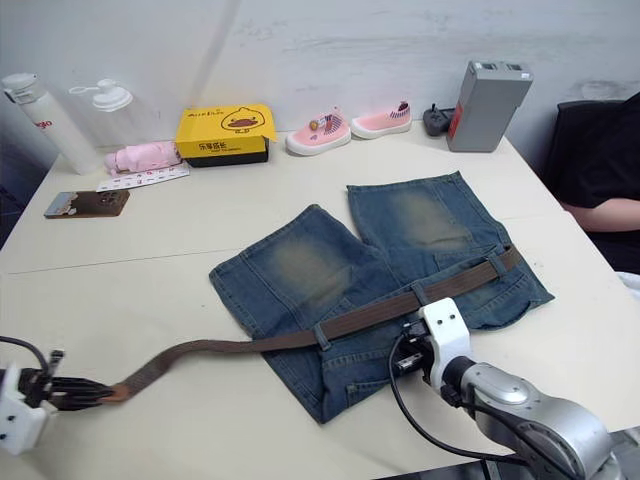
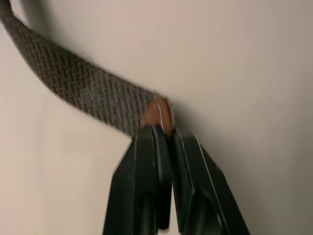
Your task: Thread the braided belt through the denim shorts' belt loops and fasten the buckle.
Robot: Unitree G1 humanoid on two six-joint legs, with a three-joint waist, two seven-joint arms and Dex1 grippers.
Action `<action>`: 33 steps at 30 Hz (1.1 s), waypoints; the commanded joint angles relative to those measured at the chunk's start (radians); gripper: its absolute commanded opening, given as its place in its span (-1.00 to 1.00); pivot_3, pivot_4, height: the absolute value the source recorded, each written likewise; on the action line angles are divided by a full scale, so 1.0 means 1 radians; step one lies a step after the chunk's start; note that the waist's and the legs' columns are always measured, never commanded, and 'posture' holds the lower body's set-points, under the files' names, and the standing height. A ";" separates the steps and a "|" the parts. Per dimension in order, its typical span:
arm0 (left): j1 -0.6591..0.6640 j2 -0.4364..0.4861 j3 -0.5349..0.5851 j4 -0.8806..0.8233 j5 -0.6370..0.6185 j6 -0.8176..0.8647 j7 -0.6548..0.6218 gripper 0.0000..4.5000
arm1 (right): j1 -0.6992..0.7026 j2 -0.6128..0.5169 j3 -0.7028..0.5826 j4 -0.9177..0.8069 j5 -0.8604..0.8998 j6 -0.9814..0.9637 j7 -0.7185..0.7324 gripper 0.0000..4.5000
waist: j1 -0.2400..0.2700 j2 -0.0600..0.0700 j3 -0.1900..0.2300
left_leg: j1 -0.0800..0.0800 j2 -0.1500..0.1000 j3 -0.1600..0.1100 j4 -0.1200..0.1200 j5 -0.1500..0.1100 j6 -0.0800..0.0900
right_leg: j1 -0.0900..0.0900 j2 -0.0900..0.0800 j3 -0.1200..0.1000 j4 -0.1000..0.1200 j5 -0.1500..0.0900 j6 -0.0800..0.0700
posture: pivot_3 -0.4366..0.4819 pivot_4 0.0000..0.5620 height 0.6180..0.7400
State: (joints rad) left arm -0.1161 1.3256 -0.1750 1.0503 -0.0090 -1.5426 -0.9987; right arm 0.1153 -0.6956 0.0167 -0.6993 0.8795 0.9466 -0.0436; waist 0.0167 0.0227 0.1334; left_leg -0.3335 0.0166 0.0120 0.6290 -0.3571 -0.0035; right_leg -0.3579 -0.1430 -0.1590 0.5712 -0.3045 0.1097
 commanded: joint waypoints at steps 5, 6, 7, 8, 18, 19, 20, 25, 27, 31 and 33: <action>-0.075 -0.019 -0.068 0.089 0.015 -0.002 0.010 -0.44 | -0.014 0.032 0.013 0.008 -0.045 0.058 0.048 -1.00 | -0.015 0.000 0.000 | 0.001 0.000 0.001 -0.001 0.001 -0.001 | -0.001 0.001 -0.001 0.007 -0.001 0.000 | -0.05 -0.47 0.45; -0.077 -0.022 -0.095 0.058 -0.021 -0.002 0.012 -0.27 | -0.017 0.034 0.010 0.009 -0.051 0.061 0.053 -1.00 | -0.017 0.000 0.000 | 0.001 0.000 0.001 -0.001 0.001 -0.001 | -0.001 0.000 -0.001 0.008 -0.001 0.000 | -0.05 -0.47 0.45; -0.078 -0.022 -0.117 0.037 -0.049 -0.002 0.011 -0.04 | -0.018 0.037 0.008 0.009 -0.055 0.065 0.057 -1.00 | -0.018 -0.001 0.000 | 0.001 0.000 0.001 -0.001 0.001 -0.001 | -0.001 0.000 -0.002 0.009 -0.001 0.000 | -0.05 -0.47 0.45; -0.074 -0.021 -0.147 -0.035 -0.103 0.008 0.017 0.16 | -0.023 0.039 0.011 0.011 -0.062 0.069 0.062 -1.00 | -0.018 -0.002 0.000 | 0.001 0.001 0.001 -0.001 0.001 -0.001 | -0.001 -0.001 -0.002 0.010 -0.001 0.000 | -0.05 -0.47 0.45; 0.016 0.141 -0.260 -0.908 -0.556 0.483 -0.018 0.98 | -0.049 0.073 0.000 0.024 -0.103 0.117 0.103 -1.00 | -0.021 -0.008 0.002 | 0.001 0.003 -0.001 0.001 0.002 -0.001 | 0.000 -0.004 -0.002 0.010 -0.001 0.000 | -0.05 -0.47 0.45; 0.017 0.148 -0.256 -1.007 -0.615 0.591 -0.008 0.98 | -0.048 0.068 -0.012 0.016 -0.093 0.119 0.118 -1.00 | -0.022 -0.008 0.002 | 0.001 0.003 -0.001 0.001 0.002 -0.002 | 0.000 -0.003 -0.001 0.010 -0.001 0.000 | -0.05 -0.47 0.45; 0.015 0.152 -0.253 -1.088 -0.665 0.696 0.006 0.98 | -0.045 0.057 -0.028 0.006 -0.083 0.118 0.136 -1.00 | -0.022 -0.008 0.002 | 0.002 0.003 -0.001 0.001 0.002 -0.002 | 0.001 -0.003 -0.001 0.009 -0.001 0.000 | -0.05 -0.47 0.45; -0.055 0.018 -0.256 -1.340 -0.791 1.141 0.012 0.99 | -0.031 -0.028 -0.218 -0.081 0.068 0.085 0.321 -0.86 | -0.012 0.000 0.010 | 0.002 -0.002 -0.001 0.001 0.005 -0.004 | 0.003 -0.002 0.000 0.007 -0.001 0.002 | -0.05 -0.47 0.45; -0.074 -0.056 -0.241 -1.356 -0.772 1.235 0.003 1.00 | -0.028 -0.054 -0.257 -0.094 0.105 0.074 0.368 -0.51 | 0.001 0.005 0.013 | 0.000 -0.004 -0.001 0.001 0.006 -0.004 | 0.003 -0.002 0.000 0.005 0.000 0.005 | -0.05 -0.47 0.45; -0.176 -0.310 -0.301 -1.325 -0.642 1.367 -0.036 1.00 | 0.013 -0.224 -0.395 -0.080 0.098 0.022 0.604 0.29 | 0.013 0.006 0.015 | 0.001 -0.005 0.002 0.003 0.006 -0.005 | 0.005 0.000 0.000 0.003 0.001 0.007 | -0.05 -0.47 0.45; -0.226 -0.424 -0.332 -1.307 -0.587 1.401 -0.076 1.00 | 0.079 -0.371 -0.441 -0.021 -0.061 -0.093 0.776 0.73 | 0.016 0.005 0.016 | 0.001 -0.005 0.005 0.004 0.007 -0.005 | 0.007 0.000 -0.001 0.001 0.002 0.008 | -0.05 -0.47 0.45</action>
State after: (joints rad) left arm -0.3121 0.9481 -0.4911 -0.2507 -0.6420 -0.1673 -1.0414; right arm 0.1634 -0.9858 -0.3634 -0.7470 0.9213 0.9483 0.5936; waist 0.0330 0.0272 0.1491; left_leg -0.3330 0.0115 0.0177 0.6336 -0.3506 -0.0080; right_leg -0.3496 -0.1431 -0.1610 0.5713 -0.3018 0.1176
